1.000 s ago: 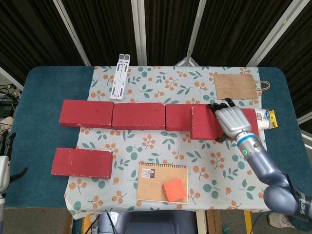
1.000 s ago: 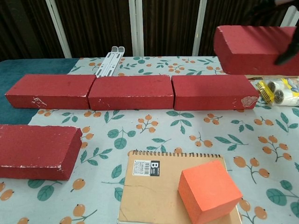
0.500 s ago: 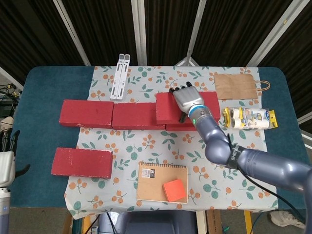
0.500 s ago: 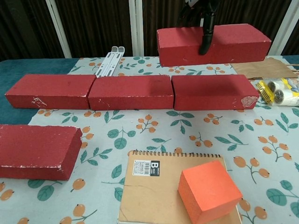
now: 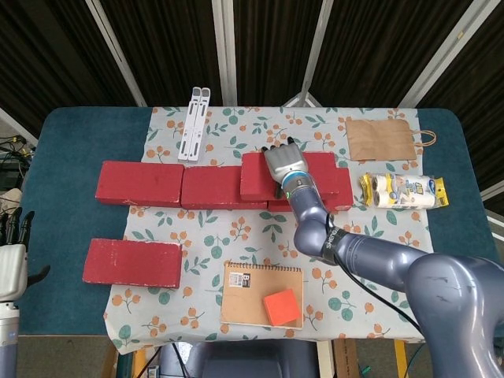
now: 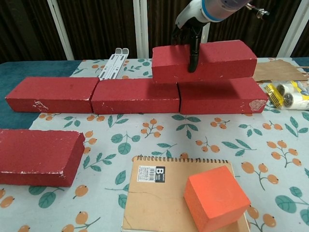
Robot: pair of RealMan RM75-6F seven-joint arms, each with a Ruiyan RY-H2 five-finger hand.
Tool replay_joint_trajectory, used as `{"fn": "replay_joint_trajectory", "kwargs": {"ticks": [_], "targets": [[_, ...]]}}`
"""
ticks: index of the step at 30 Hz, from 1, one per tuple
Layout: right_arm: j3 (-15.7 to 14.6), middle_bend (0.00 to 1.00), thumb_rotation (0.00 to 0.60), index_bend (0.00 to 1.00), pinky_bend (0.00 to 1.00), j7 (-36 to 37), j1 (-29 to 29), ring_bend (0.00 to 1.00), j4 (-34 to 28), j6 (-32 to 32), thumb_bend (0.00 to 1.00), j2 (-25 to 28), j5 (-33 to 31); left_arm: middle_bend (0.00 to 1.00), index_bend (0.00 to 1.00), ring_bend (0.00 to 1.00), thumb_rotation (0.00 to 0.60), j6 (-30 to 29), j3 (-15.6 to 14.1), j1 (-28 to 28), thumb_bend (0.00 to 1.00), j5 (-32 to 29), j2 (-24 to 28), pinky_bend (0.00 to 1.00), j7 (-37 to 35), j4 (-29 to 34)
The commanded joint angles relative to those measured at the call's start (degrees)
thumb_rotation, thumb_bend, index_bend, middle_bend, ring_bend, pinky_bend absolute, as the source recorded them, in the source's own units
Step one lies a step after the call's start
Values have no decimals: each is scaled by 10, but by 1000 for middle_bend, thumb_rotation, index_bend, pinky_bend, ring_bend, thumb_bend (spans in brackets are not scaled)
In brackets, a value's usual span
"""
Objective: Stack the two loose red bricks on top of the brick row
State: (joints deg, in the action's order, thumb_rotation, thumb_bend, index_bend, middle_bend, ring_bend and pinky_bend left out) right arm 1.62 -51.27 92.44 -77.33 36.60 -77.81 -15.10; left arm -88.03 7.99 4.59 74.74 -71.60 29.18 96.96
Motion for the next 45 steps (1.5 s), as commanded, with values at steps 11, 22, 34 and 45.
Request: {"fn": "replay_joint_trajectory", "kwargs": {"ticks": [11, 22, 34, 45], "targets": [[-1, 266, 600, 234, 0, -6, 6, 236, 73, -14, 33, -62, -30, 0, 68, 0, 600, -11, 0, -2, 0, 2, 3, 74, -7, -2], [3, 266, 600, 234, 0, -4, 1, 237, 117, -34, 33, -94, -27, 0, 68, 0, 600, -13, -1, -1, 0, -1, 2, 74, -5, -4], [1, 266, 600, 234, 0, -5, -3, 236, 170, -62, 33, -126, -27, 0, 68, 0, 600, -17, 1, 0, 0, -9, 0, 74, 2, -7], [-4, 266, 600, 234, 0, -1, -4, 236, 189, -81, 33, -136, -22, 0, 68, 0, 600, -20, 1, 0, 0, -13, -3, 74, 9, -6]]}}
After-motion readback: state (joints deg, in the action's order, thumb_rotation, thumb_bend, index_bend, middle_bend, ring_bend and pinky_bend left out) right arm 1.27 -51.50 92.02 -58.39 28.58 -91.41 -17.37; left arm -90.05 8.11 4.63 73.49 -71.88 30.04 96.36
